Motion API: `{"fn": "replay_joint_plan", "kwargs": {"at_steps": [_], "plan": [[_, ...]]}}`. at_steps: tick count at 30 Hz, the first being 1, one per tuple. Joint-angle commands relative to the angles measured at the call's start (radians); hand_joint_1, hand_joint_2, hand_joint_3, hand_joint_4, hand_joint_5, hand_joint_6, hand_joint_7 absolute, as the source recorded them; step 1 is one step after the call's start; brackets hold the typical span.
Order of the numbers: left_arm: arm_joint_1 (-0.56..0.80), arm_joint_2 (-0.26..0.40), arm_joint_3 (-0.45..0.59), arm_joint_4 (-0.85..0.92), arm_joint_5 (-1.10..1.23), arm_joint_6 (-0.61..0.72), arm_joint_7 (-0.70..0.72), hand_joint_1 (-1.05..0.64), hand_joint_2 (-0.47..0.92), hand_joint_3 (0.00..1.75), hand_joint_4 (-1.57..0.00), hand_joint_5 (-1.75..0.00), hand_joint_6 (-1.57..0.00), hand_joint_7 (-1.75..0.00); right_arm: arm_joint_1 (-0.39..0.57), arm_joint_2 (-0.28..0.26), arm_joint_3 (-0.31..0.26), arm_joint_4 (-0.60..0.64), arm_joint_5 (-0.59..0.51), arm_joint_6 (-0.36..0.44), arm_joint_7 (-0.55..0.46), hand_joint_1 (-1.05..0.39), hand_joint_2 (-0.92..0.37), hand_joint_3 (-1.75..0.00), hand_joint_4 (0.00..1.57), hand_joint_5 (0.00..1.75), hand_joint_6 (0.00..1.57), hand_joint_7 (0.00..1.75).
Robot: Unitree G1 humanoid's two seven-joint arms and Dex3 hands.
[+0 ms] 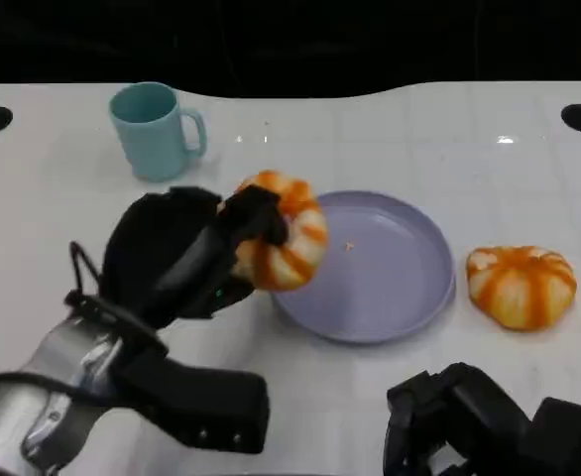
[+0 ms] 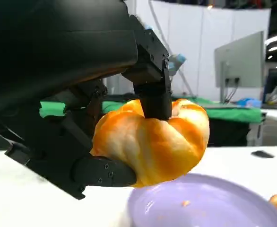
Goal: Grasp the bread from the table and place it into the plate.
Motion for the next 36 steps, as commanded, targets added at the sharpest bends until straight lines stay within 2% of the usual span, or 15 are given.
{"fn": "replay_joint_plan", "kwargs": {"at_steps": [1, 5, 9, 15, 21, 23, 24, 25, 26, 29, 30, 32, 33, 35, 36], "plan": [[-0.087, -0.037, -0.032, 0.075, 0.005, -0.007, -0.003, -0.22, 0.57, 0.77, -0.83, -1.75, -0.61, -1.70, -0.007, -0.004, -0.009, 0.021, 0.009, -0.024, 0.001, -1.05, -0.09, -1.39, 1.55, 1.31, 1.57, 1.05], [-0.143, -0.075, -0.060, 0.144, 0.006, 0.001, -0.004, -0.22, 0.55, 0.78, -0.84, -1.75, -0.63, -1.71, 0.006, -0.010, -0.006, -0.005, 0.004, 0.003, -0.003, -1.05, -0.09, -1.40, 1.54, 1.31, 1.57, 1.05], [-0.194, -0.112, -0.086, 0.224, 0.013, 0.002, 0.015, -0.23, 0.48, 0.90, -0.85, -1.75, -0.64, -1.74, 0.012, -0.014, -0.003, -0.012, -0.005, -0.002, -0.006, -1.05, -0.09, -1.40, 1.53, 1.31, 1.57, 1.05], [-0.239, -0.147, -0.110, 0.321, 0.007, -0.009, 0.041, -0.22, 0.48, 0.92, -0.87, -1.75, -0.66, -1.75, 0.016, -0.011, -0.002, -0.014, -0.001, -0.005, -0.005, -1.05, -0.10, -1.39, 1.53, 1.32, 1.57, 1.06], [-0.333, -0.213, -0.161, 0.552, 0.012, -0.042, 0.116, -0.20, 0.49, 0.91, -0.87, -1.75, -0.66, -1.71, 0.021, -0.005, 0.000, -0.027, -0.001, 0.017, -0.012, -1.05, -0.10, -1.38, 1.52, 1.33, 1.57, 1.05], [-0.354, -0.226, -0.167, 0.611, -0.003, -0.061, 0.118, -0.21, 0.54, 0.92, -0.84, -1.75, -0.68, -1.57, 0.021, -0.003, 0.001, -0.027, 0.003, 0.018, -0.009, -1.05, -0.10, -1.37, 1.52, 1.34, 1.57, 1.05], [-0.363, -0.232, -0.169, 0.634, -0.011, -0.068, 0.114, -0.22, 0.57, 0.90, -0.82, -1.75, -0.71, -1.42, 0.021, -0.002, 0.001, -0.028, 0.004, 0.018, -0.009, -1.05, -0.11, -1.36, 1.52, 1.34, 1.57, 1.04], [-0.370, -0.235, -0.171, 0.648, -0.018, -0.072, 0.099, -0.22, 0.60, 0.82, -0.78, -1.69, -0.76, -1.12, 0.022, -0.001, 0.002, -0.031, 0.004, 0.023, -0.009, -1.05, -0.11, -1.36, 1.52, 1.34, 1.57, 1.04], [-0.377, -0.235, -0.176, 0.653, -0.021, -0.064, 0.072, -0.22, 0.65, 0.71, -0.75, -1.66, -0.79, -0.91, 0.022, -0.001, 0.003, -0.032, 0.002, 0.023, -0.011, -1.05, -0.11, -1.35, 1.52, 1.34, 1.57, 1.04], [-0.390, -0.227, -0.188, 0.645, -0.023, -0.045, -0.007, -0.26, 0.79, 0.36, -0.54, -1.63, -0.73, -0.31, 0.021, -0.001, 0.006, -0.037, -0.008, 0.028, -0.018, -1.05, -0.11, -1.35, 1.51, 1.34, 1.57, 1.04], [-0.392, -0.224, -0.190, 0.639, -0.024, -0.041, -0.029, -0.29, 0.83, 0.28, -0.51, -1.51, -0.68, -0.18, 0.021, 0.001, 0.006, -0.037, -0.004, 0.032, -0.016, -1.05, -0.11, -1.35, 1.51, 1.34, 1.57, 1.04], [-0.393, -0.217, -0.191, 0.625, -0.028, -0.032, -0.073, -0.38, 0.90, 0.14, -0.47, -1.17, -0.55, -0.04, 0.020, 0.000, 0.008, -0.037, -0.005, 0.034, -0.016, -1.05, -0.11, -1.36, 1.51, 1.35, 1.57, 1.04], [-0.392, -0.215, -0.190, 0.617, -0.030, -0.028, -0.091, -0.41, 0.91, 0.13, -0.46, -1.06, -0.51, -0.02, 0.018, 0.000, 0.008, -0.035, -0.005, 0.032, -0.015, -1.05, -0.11, -1.36, 1.51, 1.35, 1.57, 1.04], [-0.393, -0.205, -0.193, 0.596, -0.025, -0.011, -0.131, -0.50, 0.92, 0.16, -0.42, -0.70, -0.41, -0.01, 0.017, 0.000, 0.008, -0.034, -0.004, 0.033, -0.015, -1.05, -0.10, -1.36, 1.51, 1.35, 1.57, 1.03], [-0.393, -0.201, -0.194, 0.586, -0.022, -0.001, -0.149, -0.53, 0.92, 0.18, -0.43, -0.58, -0.38, 0.00, 0.016, 0.000, 0.009, -0.033, -0.006, 0.033, -0.016, -1.05, -0.10, -1.35, 1.51, 1.35, 1.57, 1.03]]}}
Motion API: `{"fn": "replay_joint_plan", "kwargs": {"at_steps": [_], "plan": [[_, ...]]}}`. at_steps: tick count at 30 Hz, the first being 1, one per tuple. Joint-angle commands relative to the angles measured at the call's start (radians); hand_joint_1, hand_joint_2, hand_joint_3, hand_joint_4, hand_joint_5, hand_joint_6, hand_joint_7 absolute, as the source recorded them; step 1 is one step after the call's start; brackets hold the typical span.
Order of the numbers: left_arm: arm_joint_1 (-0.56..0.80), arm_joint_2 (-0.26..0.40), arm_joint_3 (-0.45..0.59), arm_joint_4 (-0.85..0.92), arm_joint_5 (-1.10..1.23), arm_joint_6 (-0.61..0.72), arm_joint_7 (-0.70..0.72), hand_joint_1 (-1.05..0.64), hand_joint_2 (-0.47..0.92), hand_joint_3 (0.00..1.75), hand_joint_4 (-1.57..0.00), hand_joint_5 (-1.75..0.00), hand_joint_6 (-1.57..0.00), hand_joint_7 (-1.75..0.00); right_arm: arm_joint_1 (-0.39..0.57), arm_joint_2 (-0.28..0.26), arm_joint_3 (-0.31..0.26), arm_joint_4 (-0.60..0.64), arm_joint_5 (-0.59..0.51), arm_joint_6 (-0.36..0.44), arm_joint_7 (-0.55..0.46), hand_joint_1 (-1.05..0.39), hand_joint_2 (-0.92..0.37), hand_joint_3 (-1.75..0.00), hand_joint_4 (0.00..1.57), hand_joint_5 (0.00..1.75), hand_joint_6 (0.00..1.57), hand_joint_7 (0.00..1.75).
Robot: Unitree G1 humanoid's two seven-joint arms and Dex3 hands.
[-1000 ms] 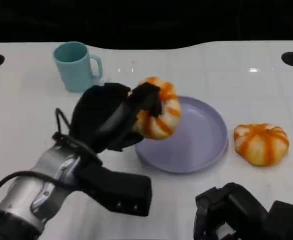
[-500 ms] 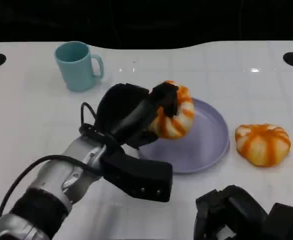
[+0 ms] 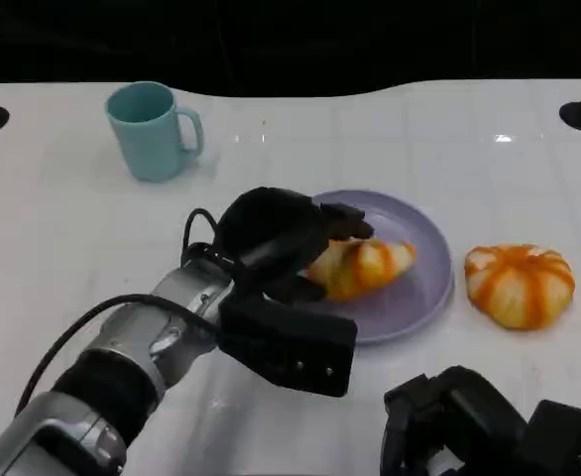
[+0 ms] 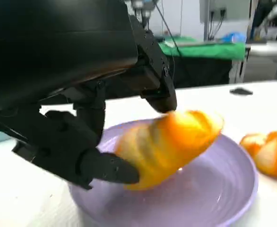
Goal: Grasp the bread from the table and place it into the plate.
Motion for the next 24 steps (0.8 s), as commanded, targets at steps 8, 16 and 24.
{"fn": "replay_joint_plan", "kwargs": {"at_steps": [8, 16, 24], "plan": [[-0.009, 0.064, -0.002, -0.144, -0.006, 0.083, -0.163, -0.61, 0.92, 0.22, -0.43, -0.42, -0.38, -0.03, -0.006, -0.002, -0.001, 0.003, -0.001, -0.003, -0.005, -1.05, -0.09, -1.36, 1.51, 1.34, 1.57, 1.05], [0.095, 0.119, 0.065, -0.283, -0.106, -0.012, -0.126, -0.52, 0.92, 0.23, -0.66, -0.69, -0.56, -0.06, -0.003, -0.006, -0.004, -0.007, -0.004, 0.005, -0.009, -1.05, -0.09, -1.38, 1.53, 1.34, 1.57, 1.06], [0.237, 0.105, 0.196, -0.320, -0.404, -0.203, -0.172, -0.47, 0.92, 0.18, -0.78, -1.05, -0.92, -0.19, -0.012, -0.012, -0.010, 0.009, -0.016, -0.017, -0.012, -1.05, -0.10, -1.40, 1.53, 1.33, 1.57, 1.08]]}}
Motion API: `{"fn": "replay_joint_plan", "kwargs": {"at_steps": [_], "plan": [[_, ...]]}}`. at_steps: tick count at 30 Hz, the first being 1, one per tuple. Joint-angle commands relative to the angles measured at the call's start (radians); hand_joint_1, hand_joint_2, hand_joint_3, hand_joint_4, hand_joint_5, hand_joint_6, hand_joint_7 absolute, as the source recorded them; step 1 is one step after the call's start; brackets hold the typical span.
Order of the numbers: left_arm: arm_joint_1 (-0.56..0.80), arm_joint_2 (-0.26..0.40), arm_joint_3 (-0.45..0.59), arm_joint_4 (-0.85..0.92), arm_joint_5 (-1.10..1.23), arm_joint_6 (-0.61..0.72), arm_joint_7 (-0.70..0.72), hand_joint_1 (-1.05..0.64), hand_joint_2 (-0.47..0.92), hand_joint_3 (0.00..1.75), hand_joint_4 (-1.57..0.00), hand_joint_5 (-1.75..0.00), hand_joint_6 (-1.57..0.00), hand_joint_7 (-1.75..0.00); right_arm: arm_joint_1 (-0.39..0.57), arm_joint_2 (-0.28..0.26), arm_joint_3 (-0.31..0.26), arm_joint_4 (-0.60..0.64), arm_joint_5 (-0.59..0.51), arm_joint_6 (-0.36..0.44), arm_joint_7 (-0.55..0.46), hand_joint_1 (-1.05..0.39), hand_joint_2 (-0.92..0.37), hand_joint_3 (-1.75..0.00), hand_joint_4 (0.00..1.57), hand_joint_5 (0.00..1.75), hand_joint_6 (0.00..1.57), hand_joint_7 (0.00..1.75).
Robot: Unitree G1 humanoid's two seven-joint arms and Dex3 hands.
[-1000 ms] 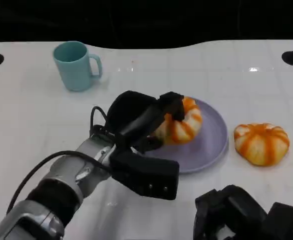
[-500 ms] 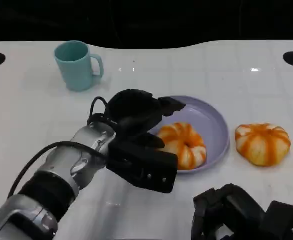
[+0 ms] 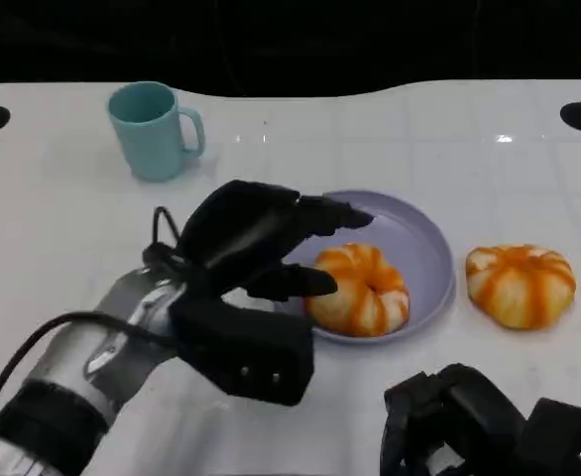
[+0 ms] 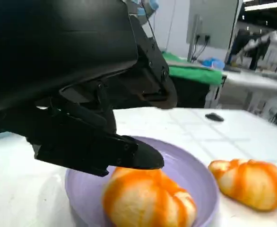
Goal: Grasp the bread from the table and place it into the plate.
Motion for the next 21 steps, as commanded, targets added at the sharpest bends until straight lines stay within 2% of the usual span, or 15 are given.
{"fn": "replay_joint_plan", "kwargs": {"at_steps": [1, 3, 4, 6, 8, 9, 14, 16, 17, 21], "plan": [[0.087, -0.017, 0.086, -0.020, -0.258, -0.088, -0.111, -0.46, 0.92, 0.17, -0.77, -1.18, -0.95, -0.21, -0.005, -0.010, -0.010, 0.010, 0.002, -0.012, -0.005, -1.05, -0.09, -1.40, 1.53, 1.33, 1.57, 1.08], [0.119, -0.036, 0.117, -0.011, -0.418, -0.117, -0.222, -0.45, 0.92, 0.17, -0.75, -1.29, -0.97, -0.23, -0.007, -0.010, -0.013, 0.014, 0.008, -0.014, 0.001, -1.05, -0.09, -1.40, 1.53, 1.33, 1.57, 1.08], [0.136, -0.046, 0.132, -0.007, -0.504, -0.127, -0.288, -0.46, 0.92, 0.19, -0.71, -1.41, -0.95, -0.28, -0.008, -0.010, -0.014, 0.017, 0.009, -0.016, 0.002, -1.05, -0.09, -1.40, 1.53, 1.33, 1.57, 1.08], [0.182, -0.064, 0.165, -0.015, -0.664, -0.123, -0.414, -0.53, 0.92, 0.23, -0.68, -1.59, -0.77, -0.78, -0.009, -0.011, -0.015, 0.020, 0.011, -0.018, 0.005, -1.05, -0.10, -1.39, 1.53, 1.33, 1.57, 1.08], [0.218, -0.071, 0.187, -0.035, -0.746, -0.104, -0.491, -0.59, 0.92, 0.24, -0.67, -1.69, -0.67, -1.10, -0.010, -0.013, -0.016, 0.022, 0.011, -0.019, 0.008, -1.05, -0.11, -1.38, 1.53, 1.32, 1.57, 1.07], [0.233, -0.070, 0.197, -0.046, -0.777, -0.094, -0.526, -0.61, 0.92, 0.24, -0.67, -1.72, -0.66, -1.18, -0.011, -0.015, -0.016, 0.023, 0.009, -0.021, 0.009, -1.05, -0.11, -1.37, 1.53, 1.32, 1.57, 1.07], [0.321, -0.069, 0.244, -0.123, -0.915, -0.006, -0.679, -0.67, 0.92, 0.21, -0.68, -1.75, -0.59, -1.39, -0.013, -0.019, -0.016, 0.024, 0.008, -0.019, 0.014, -1.05, -0.11, -1.36, 1.53, 1.31, 1.57, 1.07], [0.365, -0.077, 0.258, -0.152, -0.947, 0.029, -0.710, -0.68, 0.92, 0.18, -0.69, -1.75, -0.60, -1.43, -0.013, -0.018, -0.016, 0.019, 0.008, -0.011, 0.014, -1.05, -0.11, -1.36, 1.53, 1.31, 1.57, 1.06], [0.382, -0.082, 0.266, -0.162, -0.962, 0.040, -0.724, -0.66, 0.92, 0.17, -0.70, -1.75, -0.57, -1.52, -0.013, -0.018, -0.016, 0.017, 0.009, -0.005, 0.014, -1.05, -0.10, -1.36, 1.53, 1.31, 1.57, 1.06], [0.468, -0.111, 0.299, -0.228, -1.046, 0.161, -0.747, -0.62, 0.92, 0.19, -0.72, -1.75, -0.57, -1.66, -0.012, -0.013, -0.017, 0.023, 0.024, -0.010, 0.023, -1.05, -0.09, -1.37, 1.53, 1.31, 1.57, 1.05]]}}
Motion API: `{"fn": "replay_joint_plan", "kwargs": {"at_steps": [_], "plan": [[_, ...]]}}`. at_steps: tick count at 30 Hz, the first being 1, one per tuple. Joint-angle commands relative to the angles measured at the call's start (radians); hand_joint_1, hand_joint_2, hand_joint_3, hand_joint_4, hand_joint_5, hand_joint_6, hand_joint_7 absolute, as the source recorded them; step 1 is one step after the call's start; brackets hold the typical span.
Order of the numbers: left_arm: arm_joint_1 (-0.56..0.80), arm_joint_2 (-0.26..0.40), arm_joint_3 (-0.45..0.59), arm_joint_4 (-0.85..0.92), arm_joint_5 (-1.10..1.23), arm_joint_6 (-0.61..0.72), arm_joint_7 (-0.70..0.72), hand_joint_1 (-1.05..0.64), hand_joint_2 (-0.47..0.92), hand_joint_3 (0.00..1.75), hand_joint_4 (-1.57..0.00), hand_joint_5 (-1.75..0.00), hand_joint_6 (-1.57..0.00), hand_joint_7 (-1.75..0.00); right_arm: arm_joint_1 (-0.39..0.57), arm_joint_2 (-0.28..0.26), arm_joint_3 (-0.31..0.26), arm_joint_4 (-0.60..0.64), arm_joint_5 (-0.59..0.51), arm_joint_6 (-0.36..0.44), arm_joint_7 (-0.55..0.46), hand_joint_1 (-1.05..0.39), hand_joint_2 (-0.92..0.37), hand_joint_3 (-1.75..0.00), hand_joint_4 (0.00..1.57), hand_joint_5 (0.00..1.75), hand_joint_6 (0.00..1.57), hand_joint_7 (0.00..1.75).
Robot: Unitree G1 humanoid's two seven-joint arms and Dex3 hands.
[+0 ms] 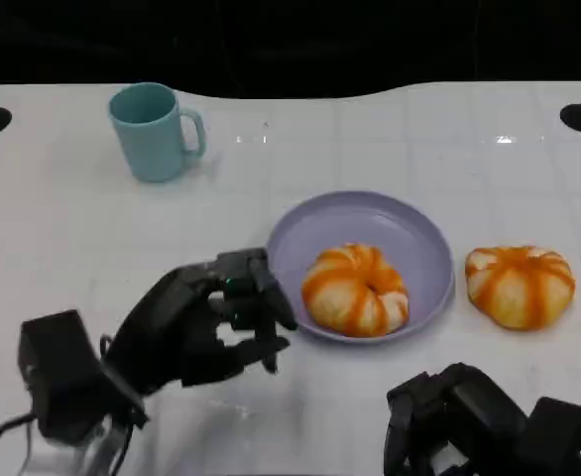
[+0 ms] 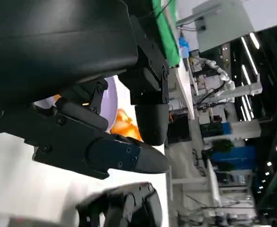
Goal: Grasp the bread from the table and place it into the plate.
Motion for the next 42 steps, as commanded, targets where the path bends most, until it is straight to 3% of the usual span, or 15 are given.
{"fn": "replay_joint_plan", "kwargs": {"at_steps": [1, 12, 42], "plan": [[0.085, -0.023, 0.042, -0.066, -0.078, 0.112, -0.031, -0.63, 0.92, 0.22, -0.72, -1.75, -0.56, -1.68, 0.000, -0.004, -0.009, -0.002, 0.023, 0.000, 0.008, -1.05, -0.09, -1.37, 1.53, 1.31, 1.57, 1.05], [0.211, -0.074, 0.094, -0.153, -0.170, 0.299, -0.082, -0.68, 0.92, 0.24, -0.83, -1.75, -0.60, -1.75, 0.007, -0.006, -0.011, -0.005, 0.036, 0.000, 0.014, -1.05, -0.10, -1.35, 1.52, 1.33, 1.57, 1.04], [0.190, -0.105, 0.138, -0.069, -0.136, 0.324, -0.163, -0.67, 0.92, 0.19, -0.89, -1.75, -0.67, -1.75, -0.027, -0.017, -0.028, 0.040, 0.023, -0.032, 0.017, -1.05, -0.10, -1.37, 1.53, 1.32, 1.57, 1.04]]}}
